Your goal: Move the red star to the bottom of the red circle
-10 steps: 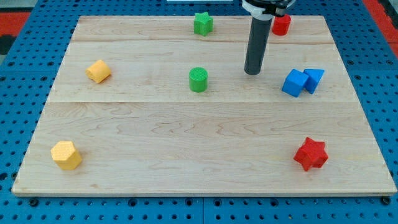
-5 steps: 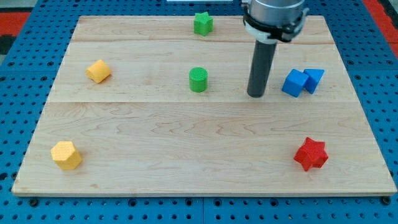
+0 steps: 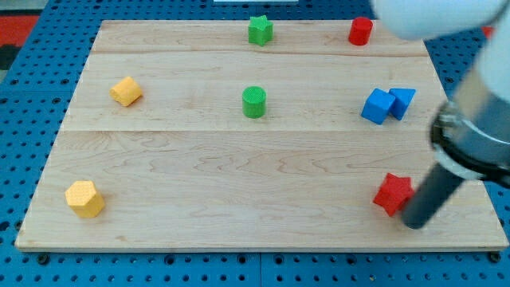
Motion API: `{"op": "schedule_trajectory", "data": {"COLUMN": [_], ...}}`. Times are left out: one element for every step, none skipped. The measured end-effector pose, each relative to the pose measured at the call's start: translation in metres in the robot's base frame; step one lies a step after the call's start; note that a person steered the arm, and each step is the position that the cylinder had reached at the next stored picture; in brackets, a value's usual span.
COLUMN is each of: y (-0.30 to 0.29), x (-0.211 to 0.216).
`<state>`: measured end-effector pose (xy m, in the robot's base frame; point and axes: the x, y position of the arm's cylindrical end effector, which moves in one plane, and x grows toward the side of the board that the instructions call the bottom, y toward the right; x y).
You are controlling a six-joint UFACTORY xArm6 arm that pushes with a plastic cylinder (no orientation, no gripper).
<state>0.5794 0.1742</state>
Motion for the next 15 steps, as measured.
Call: {"op": "schedule_trajectory", "data": {"y": [-0.008,-0.027,-0.037,-0.055,-0.098,-0.100,-0.081,-0.087,-0.076,-0.071,-0.068,-0.063,-0.053,-0.039,-0.027], "x": [-0.036,-0.079,-0.117,-0.126,-0.130,-0.165,-0.182,-0.156,-0.148,-0.167,-0.194,-0.205,-0.211,-0.211,-0.222]}}
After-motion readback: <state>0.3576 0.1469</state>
